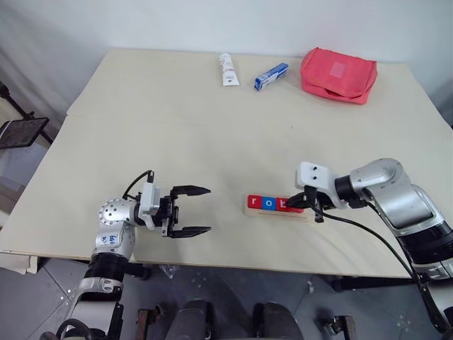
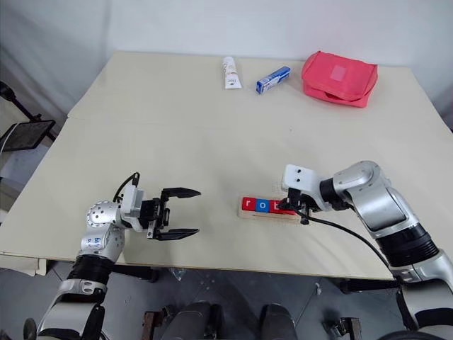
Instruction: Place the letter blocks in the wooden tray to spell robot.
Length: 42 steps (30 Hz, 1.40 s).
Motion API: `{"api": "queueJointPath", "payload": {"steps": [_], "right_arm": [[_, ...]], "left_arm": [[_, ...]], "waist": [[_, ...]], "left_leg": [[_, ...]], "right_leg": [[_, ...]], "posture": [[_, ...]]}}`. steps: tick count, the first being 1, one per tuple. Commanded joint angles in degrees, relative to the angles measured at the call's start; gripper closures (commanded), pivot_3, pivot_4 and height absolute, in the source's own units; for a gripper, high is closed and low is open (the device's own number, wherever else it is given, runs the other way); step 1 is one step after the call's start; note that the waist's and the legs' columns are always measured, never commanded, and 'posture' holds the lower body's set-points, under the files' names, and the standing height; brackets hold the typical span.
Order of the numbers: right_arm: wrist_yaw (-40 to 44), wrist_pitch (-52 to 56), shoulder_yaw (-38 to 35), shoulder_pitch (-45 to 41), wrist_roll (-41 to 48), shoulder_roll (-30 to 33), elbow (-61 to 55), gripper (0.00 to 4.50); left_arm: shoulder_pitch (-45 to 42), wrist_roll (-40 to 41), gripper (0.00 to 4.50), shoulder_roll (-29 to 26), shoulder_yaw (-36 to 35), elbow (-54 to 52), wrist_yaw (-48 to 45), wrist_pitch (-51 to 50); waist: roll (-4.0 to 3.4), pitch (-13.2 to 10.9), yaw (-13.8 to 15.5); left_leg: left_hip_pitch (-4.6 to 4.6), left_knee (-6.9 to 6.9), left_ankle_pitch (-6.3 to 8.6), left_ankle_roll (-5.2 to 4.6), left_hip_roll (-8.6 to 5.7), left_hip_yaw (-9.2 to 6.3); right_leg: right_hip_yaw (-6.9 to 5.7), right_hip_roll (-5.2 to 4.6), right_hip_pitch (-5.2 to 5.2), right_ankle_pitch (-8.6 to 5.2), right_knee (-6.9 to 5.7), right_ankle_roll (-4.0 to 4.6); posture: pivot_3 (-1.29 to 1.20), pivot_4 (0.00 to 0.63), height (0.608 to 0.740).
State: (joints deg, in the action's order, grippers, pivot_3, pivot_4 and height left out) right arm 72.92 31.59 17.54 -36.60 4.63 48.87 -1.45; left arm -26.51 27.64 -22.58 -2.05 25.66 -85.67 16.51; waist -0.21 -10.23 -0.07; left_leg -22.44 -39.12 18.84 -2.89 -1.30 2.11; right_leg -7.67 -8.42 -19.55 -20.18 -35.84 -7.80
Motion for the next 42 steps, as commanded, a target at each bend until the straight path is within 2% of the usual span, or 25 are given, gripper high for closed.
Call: {"api": "queueJointPath", "payload": {"steps": [1, 9, 18, 29, 42], "right_arm": [[-0.05, 0.32, -2.11, 0.01, 0.65, 1.36, -1.62, 4.44], [-0.62, 4.24, -6.96, -0.11, 5.3, 1.84, -6.65, 4.44], [-2.19, 0.12, -8.75, 5.92, 3.1, 7.84, -2.82, 4.44], [-3.73, -1.33, -7.34, 9.49, 3.19, 6.13, -2.07, 4.44], [-5.69, 0.43, -8.06, 9.92, 3.75, 4.39, -3.33, 4.44]], "left_arm": [[-1.17, -0.07, 0.0, 0.33, -0.3, 0.38, -0.18, 0.9], [-1.53, -0.12, 0.0, 0.42, -0.41, 0.9, -0.47, 1.18], [-1.26, -0.03, 0.0, 0.54, -0.31, 0.92, -0.62, 1.18], [-1.03, 0.01, 0.0, 0.46, -0.4, 0.58, -0.85, 1.07], [-0.53, 0.03, 0.0, 0.46, -0.32, -0.2, -0.54, 0.96]], "waist": [[0.0, 0.0, -0.01], [0.0, 0.0, 0.05], [0.01, 0.0, 0.1], [0.01, 0.0, 0.09], [0.01, 0.0, 0.05]], "left_leg": [[0.0, 0.0, 0.0, 0.0, 0.0, 0.0], [0.0, 0.0, 0.0, 0.0, 0.0, -0.01], [0.0, 0.01, 0.01, -0.01, -0.02, 0.01], [0.02, 0.02, 0.0, -0.01, 0.02, 0.04], [0.02, 0.01, 0.0, -0.01, 0.01, 0.03]], "right_leg": [[0.0, 0.0, 0.0, 0.0, 0.0, 0.0], [0.0, 0.0, 0.01, 0.0, 0.0, 0.0], [0.01, -0.02, 0.02, 0.0, 0.01, 0.0], [0.0, -0.01, 0.02, 0.0, 0.01, 0.0], [0.0, -0.01, 0.03, 0.0, 0.01, 0.0]], "posture": [[0.0, 0.15, 0.74], [0.0, 0.15, 0.74], [0.0, 0.15, 0.74], [0.0, 0.15, 0.74], [0.0, 0.15, 0.74]]}}
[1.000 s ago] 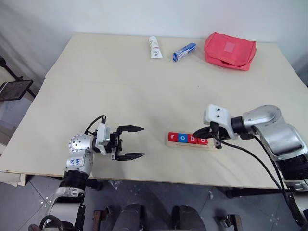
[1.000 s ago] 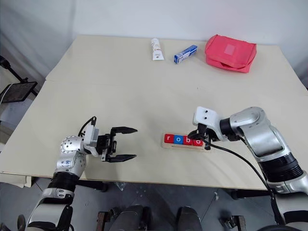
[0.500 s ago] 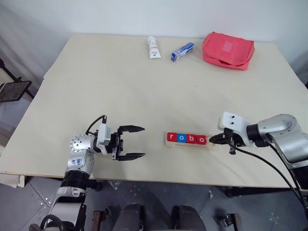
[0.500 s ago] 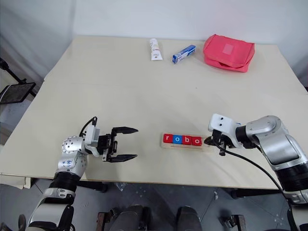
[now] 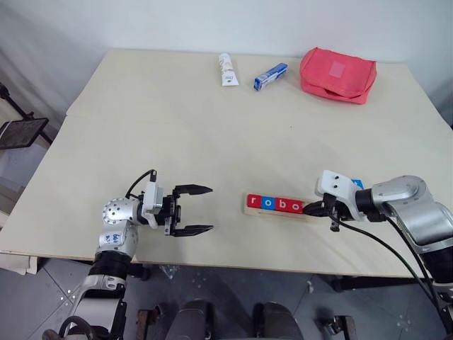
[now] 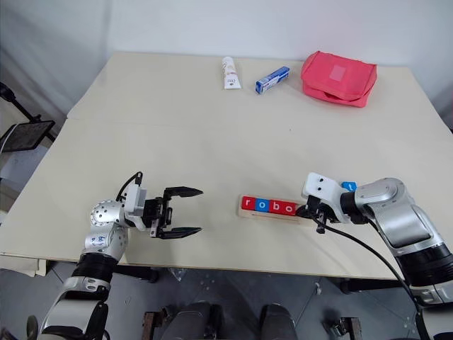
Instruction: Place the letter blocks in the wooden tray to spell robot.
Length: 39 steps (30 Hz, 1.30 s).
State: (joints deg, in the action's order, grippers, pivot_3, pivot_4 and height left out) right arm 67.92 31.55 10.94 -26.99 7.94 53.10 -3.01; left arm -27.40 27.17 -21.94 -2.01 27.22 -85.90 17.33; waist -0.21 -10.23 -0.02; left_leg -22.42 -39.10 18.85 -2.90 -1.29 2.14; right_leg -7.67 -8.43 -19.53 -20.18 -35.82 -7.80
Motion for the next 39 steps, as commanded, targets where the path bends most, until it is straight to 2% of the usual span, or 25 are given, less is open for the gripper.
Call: {"api": "queueJointPath", "payload": {"steps": [1, 9, 12, 13, 17, 23, 26, 32, 37, 39], "right_arm": [[-0.95, 0.73, -2.01, 0.59, 0.57, 0.54, -1.97, 4.44], [-3.74, 3.98, -10.01, 5.73, 3.55, 3.31, -6.29, 4.44], [-6.99, 7.22, -18.97, 11.35, 6.75, 2.77, -10.07, 4.44], [-8.65, 9.55, -22.47, 13.09, 7.95, 1.99, -10.77, 4.27], [-12.64, 11.11, -32.97, 21.36, 10.23, -0.4, -13.75, 3.19], [-19.36, 13.34, -44.11, 29.4, 12.94, -5.46, -17.98, 1.03], [-22.3, 14.05, -46.59, 31.46, 13.94, -7.95, -19.27, 0.01], [-28.29, 15.54, -45.74, 29.13, 16.68, -12.79, -18.83, 0.01], [-30.72, 15.83, -44.3, 26.99, 17.55, -13.66, -17.07, 0.01], [-35.37, 12.85, -40.17, 20.13, 13.8, -14.97, -7.85, 0.01]], "left_arm": [[0.27, 0.48, 0.0, -0.13, -0.33, -1.71, -0.29, 0.14], [-0.53, 0.25, 0.0, 0.1, -0.26, -0.7, -0.37, 0.32], [-0.76, 0.1, 0.0, 0.49, -0.08, -0.29, -0.29, 0.36], [-0.77, 0.09, 0.0, 0.62, -0.06, -0.29, -0.21, 0.31], [-0.52, 0.23, 0.0, 0.6, -0.14, -0.33, -0.45, -0.06], [-0.89, 0.21, 0.0, 0.43, -0.24, 0.11, -0.53, -0.46], [-1.18, 0.07, 0.0, 0.52, -0.16, 0.43, -0.49, -0.61], [-1.72, 0.03, 0.0, 1.01, 0.32, 0.44, -0.73, -1.22], [-1.77, 0.08, 0.0, 0.99, 0.41, 0.32, -1.0, -1.43], [-1.67, 0.19, 0.0, 0.37, 0.32, -0.22, -1.31, -1.66]], "waist": [[0.0, 0.0, 0.0], [0.0, 0.0, 0.32], [0.0, 0.0, 0.59], [0.01, 0.0, 0.82], [0.01, 0.0, 1.55], [0.01, 0.0, 1.52], [0.0, 0.0, 1.39], [0.0, 0.0, 1.36], [0.0, 0.0, 1.36], [0.06, 0.03, 1.16]], "left_leg": [[0.0, 0.0, 0.0, 0.0, 0.0, 0.0], [-0.01, 0.0, 0.0, 0.0, -0.03, -0.01], [-0.01, 0.01, 0.0, 0.0, -0.01, -0.01], [-0.01, 0.01, 0.0, 0.0, -0.01, -0.03], [-0.01, 0.01, 0.01, -0.01, -0.03, -0.01], [0.0, 0.02, 0.01, -0.01, -0.03, 0.01], [0.02, 0.03, 0.01, -0.01, -0.03, 0.02], [0.05, 0.03, 0.0, -0.01, -0.02, 0.05], [0.05, 0.04, 0.0, -0.01, -0.02, 0.04], [0.05, 0.04, 0.0, -0.02, -0.03, 0.04]], "right_leg": [[0.0, 0.0, 0.0, 0.0, 0.0, 0.0], [0.01, -0.01, 0.01, 0.0, 0.01, 0.0], [-0.01, 0.0, 0.02, 0.0, 0.03, 0.0], [-0.01, 0.0, 0.02, 0.0, 0.02, 0.0], [0.01, -0.01, 0.05, 0.01, 0.05, -0.01], [0.02, -0.01, 0.06, 0.01, 0.07, -0.01], [0.03, 0.0, 0.06, 0.01, 0.07, -0.01], [0.07, 0.01, 0.06, 0.01, 0.05, -0.01], [0.06, 0.02, 0.05, 0.01, 0.05, -0.01], [0.06, 0.02, 0.06, 0.01, 0.05, -0.01]], "posture": [[0.0, 0.15, 0.74], [0.0, 0.15, 0.74], [0.0, 0.15, 0.74], [0.0, 0.15, 0.74], [0.0, 0.15, 0.74], [0.0, 0.15, 0.74], [0.0, 0.15, 0.74], [0.0, 0.15, 0.74], [0.0, 0.15, 0.74], [0.0, 0.15, 0.74]]}}
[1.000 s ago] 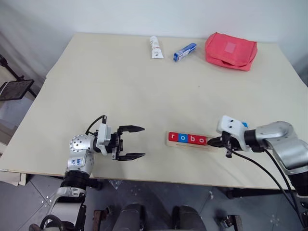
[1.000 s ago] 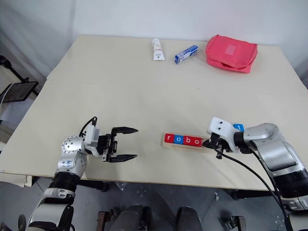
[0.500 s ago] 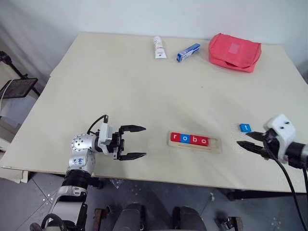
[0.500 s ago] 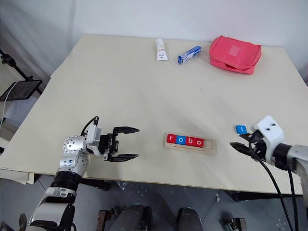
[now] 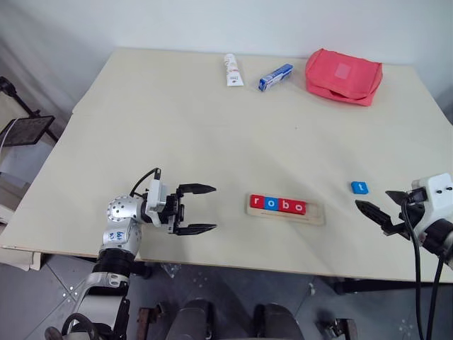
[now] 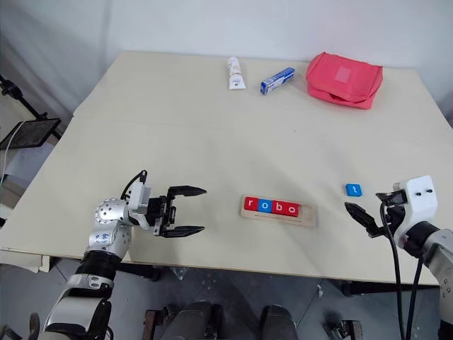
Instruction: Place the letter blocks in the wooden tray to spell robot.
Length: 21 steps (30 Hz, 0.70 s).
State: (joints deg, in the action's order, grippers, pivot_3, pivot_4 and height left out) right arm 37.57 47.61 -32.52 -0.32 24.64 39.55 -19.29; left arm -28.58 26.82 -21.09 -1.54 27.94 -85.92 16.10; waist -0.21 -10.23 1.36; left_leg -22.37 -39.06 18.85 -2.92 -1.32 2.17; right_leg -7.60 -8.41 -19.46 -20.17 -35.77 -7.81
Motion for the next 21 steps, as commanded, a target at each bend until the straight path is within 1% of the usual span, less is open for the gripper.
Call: {"api": "queueJointPath", "payload": {"steps": [1, 3, 11, 16, 21], "right_arm": [[-6.22, -4.69, 5.14, -9.19, -4.41, -1.62, 12.7, 0.01], [-6.48, -7.18, 7.36, -12.36, -5.82, -1.65, 18.03, 0.01], [-8.05, -14.21, 11.65, -18.96, -8.05, -2.16, 31.45, 0.01], [-8.7, -14.44, 12.58, -18.58, -7.96, -2.88, 32.79, 0.01], [-9.57, -14.1, 12.46, -16.72, -7.45, -3.91, 30.97, 0.01]], "left_arm": [[-0.36, 0.65, 0.0, -0.77, -0.22, -1.28, -1.32, -0.63], [-0.12, 0.72, 0.0, -1.07, -0.33, -1.81, -1.16, -0.81], [1.8, 1.03, 0.0, -2.18, -0.86, -4.29, -0.25, -1.27], [2.77, 1.09, 0.0, -2.47, -1.04, -5.45, 0.2, -1.5], [3.19, 1.03, 0.0, -2.55, -1.12, -5.79, 0.35, -1.59]], "waist": [[0.08, 0.03, -0.41], [0.05, 0.03, -0.79], [0.03, 0.02, -0.73], [0.04, 0.03, -0.71], [0.04, 0.03, -0.86]], "left_leg": [[0.05, -0.03, 0.0, -0.01, 0.0, 0.04], [0.04, -0.03, -0.06, -0.09, -0.05, 0.18], [0.02, 0.14, -0.08, -0.04, -0.04, 0.05], [0.02, 0.12, -0.08, -0.04, -0.03, 0.03], [0.03, 0.08, -0.08, -0.04, -0.02, 0.03]], "right_leg": [[0.02, 0.0, 0.04, 0.01, -0.02, -0.01], [0.07, -0.05, 0.02, 0.02, 0.04, -0.03], [-0.02, -0.05, -0.08, 0.02, -0.07, -0.03], [-0.02, -0.05, -0.06, 0.02, -0.07, -0.03], [-0.01, -0.04, -0.02, 0.02, -0.07, -0.03]], "posture": [[0.0, 0.15, 0.74], [0.0, 0.15, 0.74], [0.0, 0.15, 0.74], [0.0, 0.15, 0.74], [0.0, 0.15, 0.74]]}}
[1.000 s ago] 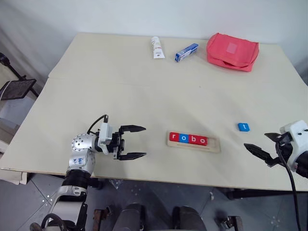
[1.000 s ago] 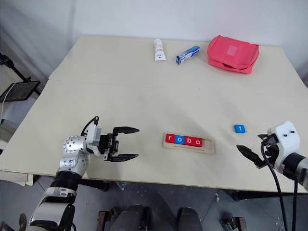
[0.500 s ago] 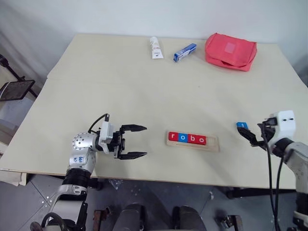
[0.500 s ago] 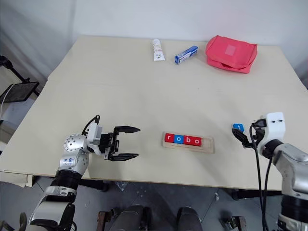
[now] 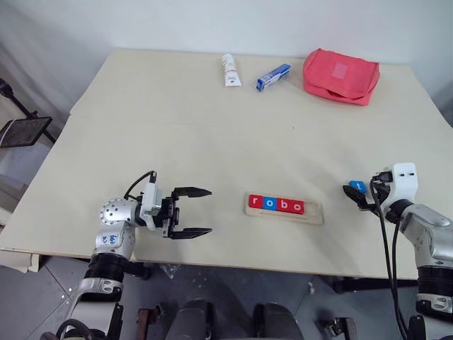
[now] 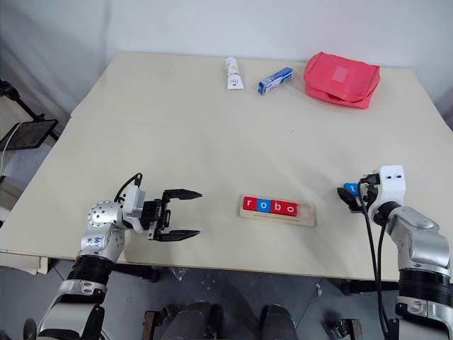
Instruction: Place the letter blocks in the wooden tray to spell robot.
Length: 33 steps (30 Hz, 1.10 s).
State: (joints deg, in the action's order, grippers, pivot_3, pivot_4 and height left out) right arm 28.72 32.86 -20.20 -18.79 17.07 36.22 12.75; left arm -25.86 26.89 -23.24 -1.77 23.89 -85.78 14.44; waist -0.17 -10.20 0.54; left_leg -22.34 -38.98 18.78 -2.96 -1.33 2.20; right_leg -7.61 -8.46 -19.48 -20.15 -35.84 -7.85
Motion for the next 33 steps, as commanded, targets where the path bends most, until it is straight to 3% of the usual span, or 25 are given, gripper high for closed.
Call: {"api": "queueJointPath", "payload": {"steps": [1, 13, 22, 23, 27, 33], "right_arm": [[-0.89, 0.66, 0.08, 2.02, 0.19, -0.74, -1.39, 0.01], [-4.21, 2.41, -0.26, 3.52, 0.63, -2.42, -5.3, 0.01], [-5.29, 1.69, -0.25, 1.14, 0.66, -2.73, -3.02, 2.89], [-5.57, 1.65, -0.47, 1.03, 0.75, -2.78, -3.2, 3.04], [-7.74, 3.09, -2.21, 2.14, 1.91, -3.29, -8.47, 3.03], [-13.72, 13.23, -4.82, 10.17, 6.44, -7.62, -31.18, 3.03]], "left_arm": [[0.44, 0.92, 0.0, -0.36, -0.88, -1.69, 0.18, 0.1], [-2.68, 0.28, 0.0, 1.03, -0.24, 2.09, -0.67, 1.18], [-3.82, 0.07, 0.0, 1.64, 0.0, 3.6, -1.02, 1.81], [-3.79, 0.06, 0.0, 1.66, 0.0, 3.64, -1.05, 1.86], [-3.48, 0.16, 0.0, 1.46, -0.2, 3.56, -1.16, 1.94], [-3.03, 0.3, 0.0, 0.93, -0.61, 4.05, -1.45, 2.25]], "waist": [[0.0, 0.0, -0.1], [0.0, 0.0, -0.49], [0.0, 0.0, -0.44], [0.0, 0.0, -0.45], [0.0, 0.0, -0.44], [-0.02, 0.01, -0.45]], "left_leg": [[0.0, 0.0, 0.0, 0.0, 0.0, 0.0], [0.0, 0.01, 0.0, 0.0, 0.0, -0.02], [0.01, -0.02, 0.0, 0.0, -0.01, -0.03], [0.01, -0.02, 0.0, 0.0, -0.01, -0.03], [0.0, -0.02, 0.0, 0.0, -0.01, -0.03], [-0.04, 0.05, 0.0, 0.0, 0.0, -0.05]], "right_leg": [[0.0, 0.0, 0.0, 0.0, 0.0, 0.0], [-0.01, 0.01, 0.0, 0.0, -0.01, 0.0], [0.0, 0.01, 0.02, 0.0, -0.01, 0.0], [0.0, 0.01, 0.03, 0.0, -0.01, 0.0], [0.01, 0.0, 0.01, 0.0, -0.01, 0.0], [0.01, 0.0, -0.06, 0.0, -0.03, 0.0]], "posture": [[0.0, 0.15, 0.74], [0.0, 0.15, 0.74], [0.0, 0.15, 0.74], [0.0, 0.15, 0.74], [0.0, 0.15, 0.74], [0.0, 0.15, 0.74]]}}
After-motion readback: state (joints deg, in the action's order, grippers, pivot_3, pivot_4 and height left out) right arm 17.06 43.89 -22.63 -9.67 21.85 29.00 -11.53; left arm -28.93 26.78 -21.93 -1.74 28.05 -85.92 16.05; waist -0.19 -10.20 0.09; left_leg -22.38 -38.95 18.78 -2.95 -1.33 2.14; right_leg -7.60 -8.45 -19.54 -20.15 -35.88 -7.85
